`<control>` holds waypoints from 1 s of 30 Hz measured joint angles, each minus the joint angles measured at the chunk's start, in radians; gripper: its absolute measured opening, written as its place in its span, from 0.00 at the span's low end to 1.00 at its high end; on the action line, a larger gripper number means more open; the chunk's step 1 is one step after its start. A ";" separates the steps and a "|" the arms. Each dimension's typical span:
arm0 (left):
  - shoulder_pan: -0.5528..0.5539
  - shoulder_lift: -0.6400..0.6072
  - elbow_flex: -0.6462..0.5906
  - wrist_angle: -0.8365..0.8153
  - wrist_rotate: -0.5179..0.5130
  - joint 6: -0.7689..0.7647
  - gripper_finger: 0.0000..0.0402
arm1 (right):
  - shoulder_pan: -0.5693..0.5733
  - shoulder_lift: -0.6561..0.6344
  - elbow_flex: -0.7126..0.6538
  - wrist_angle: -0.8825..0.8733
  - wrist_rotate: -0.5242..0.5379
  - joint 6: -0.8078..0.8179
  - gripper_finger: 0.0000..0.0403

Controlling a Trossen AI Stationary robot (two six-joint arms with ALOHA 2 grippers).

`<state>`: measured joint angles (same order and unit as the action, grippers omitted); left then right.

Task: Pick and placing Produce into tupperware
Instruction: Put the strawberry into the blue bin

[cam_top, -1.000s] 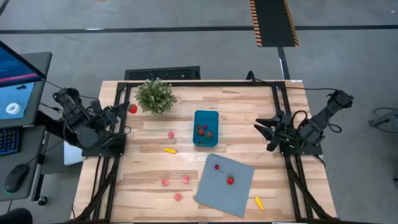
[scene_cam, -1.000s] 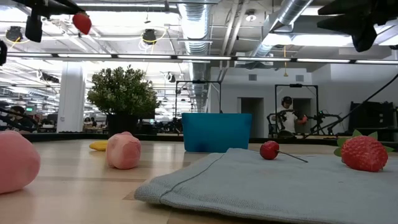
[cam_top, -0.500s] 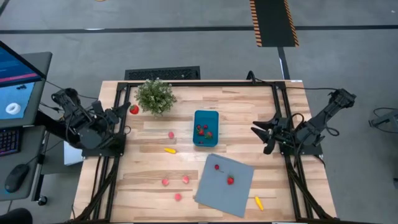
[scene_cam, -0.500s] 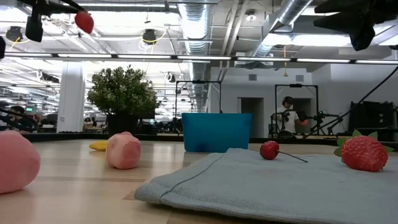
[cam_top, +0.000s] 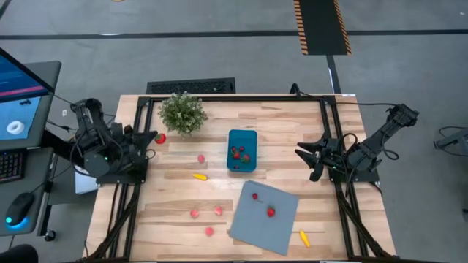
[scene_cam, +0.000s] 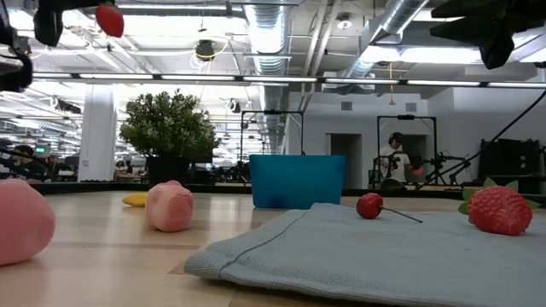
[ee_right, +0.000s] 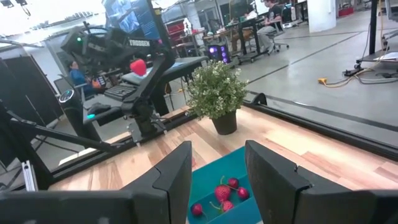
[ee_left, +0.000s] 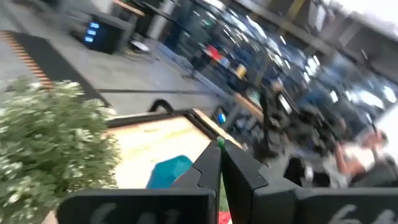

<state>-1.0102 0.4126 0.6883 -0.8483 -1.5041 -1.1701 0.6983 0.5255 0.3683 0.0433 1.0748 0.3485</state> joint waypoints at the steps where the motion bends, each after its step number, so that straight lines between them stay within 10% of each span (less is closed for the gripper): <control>1: -0.021 0.000 0.007 0.001 0.010 0.029 0.00 | 0.000 0.000 0.000 0.000 0.000 0.000 0.42; 6: -0.128 -0.001 0.042 0.049 0.066 0.261 0.00 | 0.000 0.000 0.000 0.000 0.000 0.000 0.42; 18: -0.208 -0.001 0.068 0.703 0.378 1.380 0.00 | 0.000 0.000 0.000 0.003 0.000 0.009 0.42; 30: -0.207 -0.003 0.068 0.925 0.960 1.526 0.00 | 0.000 0.000 0.000 0.003 0.000 0.010 0.42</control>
<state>-1.2175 0.4093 0.7567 0.0767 -0.5436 0.3555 0.6979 0.5255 0.3683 0.0460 1.0752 0.3585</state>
